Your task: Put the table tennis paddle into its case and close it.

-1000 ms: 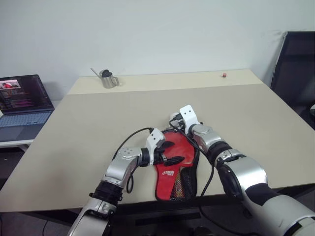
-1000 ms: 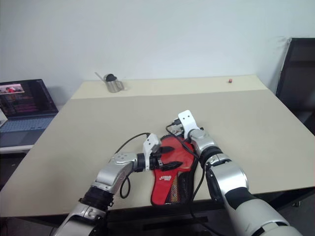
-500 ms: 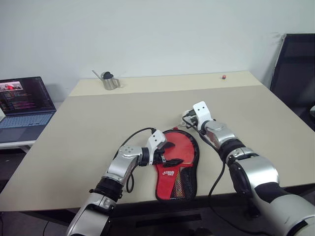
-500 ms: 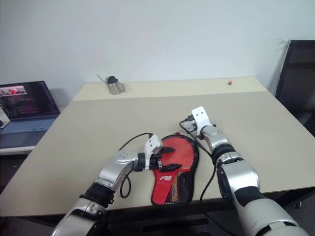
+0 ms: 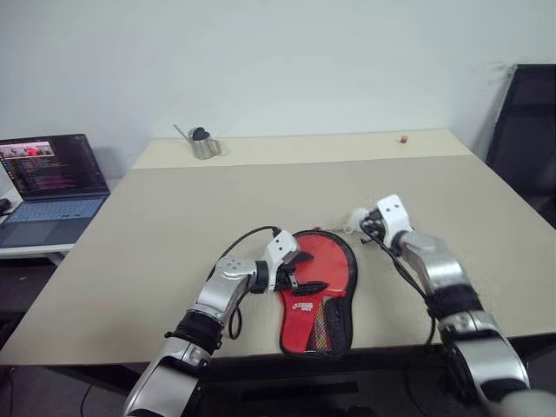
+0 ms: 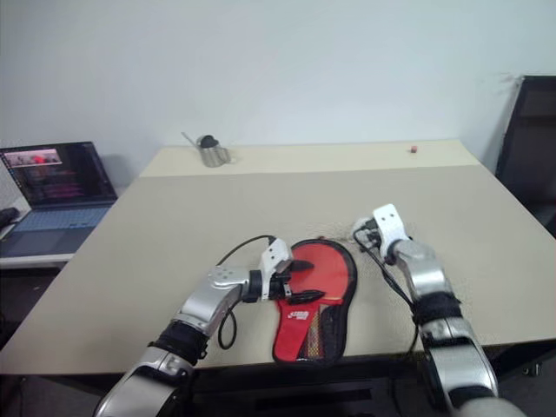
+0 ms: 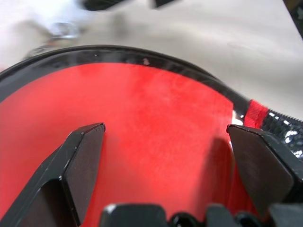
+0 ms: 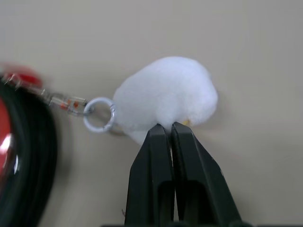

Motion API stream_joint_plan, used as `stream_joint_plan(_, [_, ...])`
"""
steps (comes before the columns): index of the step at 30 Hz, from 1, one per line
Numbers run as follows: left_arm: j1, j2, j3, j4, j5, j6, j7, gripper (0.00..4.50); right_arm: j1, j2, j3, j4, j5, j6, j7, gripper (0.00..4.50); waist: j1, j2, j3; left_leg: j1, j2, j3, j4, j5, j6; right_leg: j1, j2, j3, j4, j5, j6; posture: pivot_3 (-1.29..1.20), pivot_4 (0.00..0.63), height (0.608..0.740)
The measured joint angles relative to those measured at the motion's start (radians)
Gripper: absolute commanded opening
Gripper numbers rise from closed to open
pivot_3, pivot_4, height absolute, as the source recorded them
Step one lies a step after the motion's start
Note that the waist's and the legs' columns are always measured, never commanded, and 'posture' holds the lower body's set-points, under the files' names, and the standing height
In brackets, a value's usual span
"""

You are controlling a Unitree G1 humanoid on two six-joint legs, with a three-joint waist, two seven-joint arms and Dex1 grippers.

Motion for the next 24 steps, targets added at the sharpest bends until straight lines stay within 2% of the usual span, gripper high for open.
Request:
stream_joint_plan(4, [-0.010,-0.010,-0.002,0.025,0.005,-0.015,0.009,4.50,0.126,-0.061,-0.023,-0.321,0.043,0.202,0.006,0.03,0.009,0.001,-0.001,0.001,0.000,-0.001,0.000,0.000,0.000,0.003,0.000,-0.003,-0.002,-0.003,0.005,0.00,0.150,0.740])
stream_joint_plan(10, [-0.027,-0.014,-0.002,0.061,0.017,-0.040,0.013,4.50,0.300,-0.087,-0.073,-0.624,0.104,0.436,0.001,0.03,0.020,0.000,-0.001,0.000,0.000,-0.002,0.000,0.000,0.000,0.003,-0.001,-0.004,-0.003,-0.003,0.005,0.00,0.150,0.740])
stream_joint_plan(14, [-0.037,-0.018,-0.002,0.083,0.020,-0.050,0.013,4.50,0.338,-0.083,-0.093,-0.738,0.136,0.537,-0.023,0.03,0.021,0.000,-0.001,0.000,0.000,-0.002,0.000,0.000,0.000,0.005,-0.001,-0.006,-0.004,-0.003,0.006,0.00,0.150,0.740])
stream_joint_plan(18, [-0.043,-0.022,-0.002,0.100,0.023,-0.061,0.014,4.50,0.337,-0.064,-0.095,-0.738,0.150,0.575,-0.061,0.03,0.021,0.000,-0.001,0.000,0.000,-0.003,0.000,0.000,0.000,0.005,0.000,-0.007,-0.004,-0.003,0.006,0.00,0.150,0.740])
stream_joint_plan(21, [-0.048,-0.026,-0.002,0.110,0.024,-0.066,0.016,4.50,0.327,-0.054,-0.095,-0.738,0.157,0.580,-0.084,0.57,0.021,0.000,-0.001,0.000,0.000,-0.004,0.000,0.000,0.000,0.005,-0.001,-0.007,-0.004,-0.003,0.006,0.00,0.150,0.740])
stream_joint_plan(24, [-0.052,-0.028,-0.002,0.121,0.025,-0.077,0.017,4.50,0.327,-0.058,-0.095,-0.738,0.164,0.577,-0.086,1.58,0.021,0.000,-0.001,0.000,0.000,-0.004,0.000,0.000,0.000,0.005,-0.001,-0.008,-0.005,-0.003,0.006,0.00,0.150,0.740])
